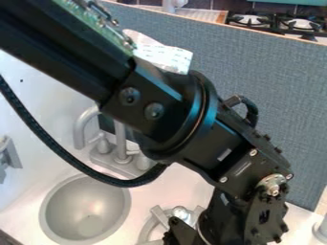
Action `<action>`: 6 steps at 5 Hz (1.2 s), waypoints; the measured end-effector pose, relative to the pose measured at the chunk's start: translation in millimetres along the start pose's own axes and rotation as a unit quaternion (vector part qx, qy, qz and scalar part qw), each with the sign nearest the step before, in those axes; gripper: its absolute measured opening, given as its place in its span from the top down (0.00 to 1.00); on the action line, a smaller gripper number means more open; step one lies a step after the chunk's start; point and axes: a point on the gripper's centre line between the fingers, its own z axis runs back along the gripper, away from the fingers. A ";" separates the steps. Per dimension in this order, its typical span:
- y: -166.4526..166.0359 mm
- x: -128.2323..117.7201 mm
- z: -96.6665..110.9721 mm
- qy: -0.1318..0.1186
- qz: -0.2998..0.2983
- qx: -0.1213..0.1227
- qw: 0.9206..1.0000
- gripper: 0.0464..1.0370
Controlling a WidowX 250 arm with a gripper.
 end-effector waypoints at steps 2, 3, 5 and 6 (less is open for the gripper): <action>12.2 8.4 -1.9 -0.002 0.065 -0.006 0.998 0.04; 30.1 18.8 -0.9 -0.022 0.127 -0.015 0.992 0.04; 53.6 49.5 -17.7 -0.051 0.176 -0.030 0.983 0.04; 51.3 62.9 -28.1 -0.043 0.148 -0.047 0.987 0.04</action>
